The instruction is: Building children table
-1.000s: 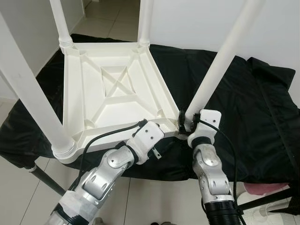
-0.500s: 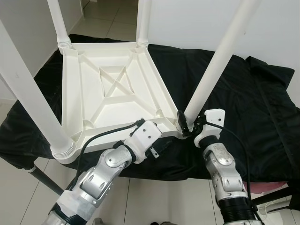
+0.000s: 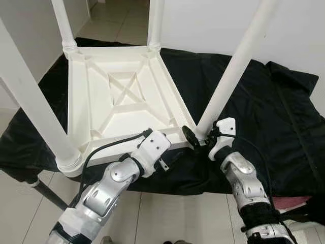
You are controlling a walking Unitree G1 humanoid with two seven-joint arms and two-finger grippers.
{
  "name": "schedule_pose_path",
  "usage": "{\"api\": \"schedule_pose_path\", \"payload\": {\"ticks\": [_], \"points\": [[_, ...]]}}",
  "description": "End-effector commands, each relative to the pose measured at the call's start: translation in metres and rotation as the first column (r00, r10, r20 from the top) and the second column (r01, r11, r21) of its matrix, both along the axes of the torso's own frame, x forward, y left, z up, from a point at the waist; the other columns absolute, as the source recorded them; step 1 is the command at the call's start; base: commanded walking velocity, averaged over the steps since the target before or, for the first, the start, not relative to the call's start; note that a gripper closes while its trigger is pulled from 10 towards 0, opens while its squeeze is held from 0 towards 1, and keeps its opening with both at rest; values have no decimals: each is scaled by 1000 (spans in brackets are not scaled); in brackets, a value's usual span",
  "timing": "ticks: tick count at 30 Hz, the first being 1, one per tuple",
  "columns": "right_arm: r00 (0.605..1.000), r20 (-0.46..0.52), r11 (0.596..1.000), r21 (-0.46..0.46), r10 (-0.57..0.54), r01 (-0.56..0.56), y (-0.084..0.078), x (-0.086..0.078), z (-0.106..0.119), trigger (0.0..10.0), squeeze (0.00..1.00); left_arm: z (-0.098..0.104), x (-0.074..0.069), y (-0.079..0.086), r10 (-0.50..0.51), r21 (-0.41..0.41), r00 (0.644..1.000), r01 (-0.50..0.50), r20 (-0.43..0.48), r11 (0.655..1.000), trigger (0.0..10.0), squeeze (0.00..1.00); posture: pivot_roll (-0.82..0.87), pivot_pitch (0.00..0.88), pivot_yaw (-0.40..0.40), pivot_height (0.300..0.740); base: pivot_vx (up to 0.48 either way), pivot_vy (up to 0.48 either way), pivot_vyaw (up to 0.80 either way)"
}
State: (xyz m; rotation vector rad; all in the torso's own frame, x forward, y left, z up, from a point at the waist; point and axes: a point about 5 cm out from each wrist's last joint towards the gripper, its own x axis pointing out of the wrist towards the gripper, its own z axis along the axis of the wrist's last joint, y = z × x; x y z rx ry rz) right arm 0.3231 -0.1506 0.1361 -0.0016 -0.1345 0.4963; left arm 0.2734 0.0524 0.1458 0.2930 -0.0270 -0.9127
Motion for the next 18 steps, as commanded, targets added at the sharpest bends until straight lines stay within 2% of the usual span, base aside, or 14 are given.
{"api": "schedule_pose_path", "payload": {"ticks": [1,4,5,6,10,11,13,14,18], "points": [[1000,-6,1000,-14,5,-5,-4,0,-3,10000,0,2,-6,-6,-107,10,994,107,-18,994,10000,0,33,85,-64,740,0,0,0],[997,28,993,-100,65,-62,-2,8,2,10000,0,1,-8,-10,-140,25,990,140,-16,990,10000,0,24,82,-47,740,0,0,0],[997,28,993,-100,65,-62,-2,8,2,10000,0,1,-8,-10,-140,25,990,140,-16,990,10000,0,24,82,-47,740,0,0,0],[995,31,987,-130,96,-92,1,13,4,7373,0,0,-9,-13,-156,35,988,156,-12,987,10000,0,23,81,-46,740,0,0,0],[993,33,984,-142,117,-111,2,15,5,7373,0,0,-9,-15,-161,41,987,161,-7,986,10000,0,23,81,-46,740,0,0,0],[992,35,981,-154,124,-118,2,15,5,2863,0,0,-9,-15,-162,38,987,162,-8,986,10000,0,23,80,-47,740,0,0,0],[990,37,979,-159,133,-125,1,16,6,2863,0,1,-9,-16,-162,36,987,162,-9,986,10000,0,23,80,-47,740,0,0,0],[990,35,979,-159,135,-128,0,17,5,0,0,1,-9,-16,-160,34,987,161,-10,986,10000,0,24,81,-51,740,0,0,0],[991,23,980,-154,131,-126,-5,15,1,0,0,1,-9,-16,-155,29,988,155,-11,987,10000,0,25,80,-54,740,0,0,0]]}}
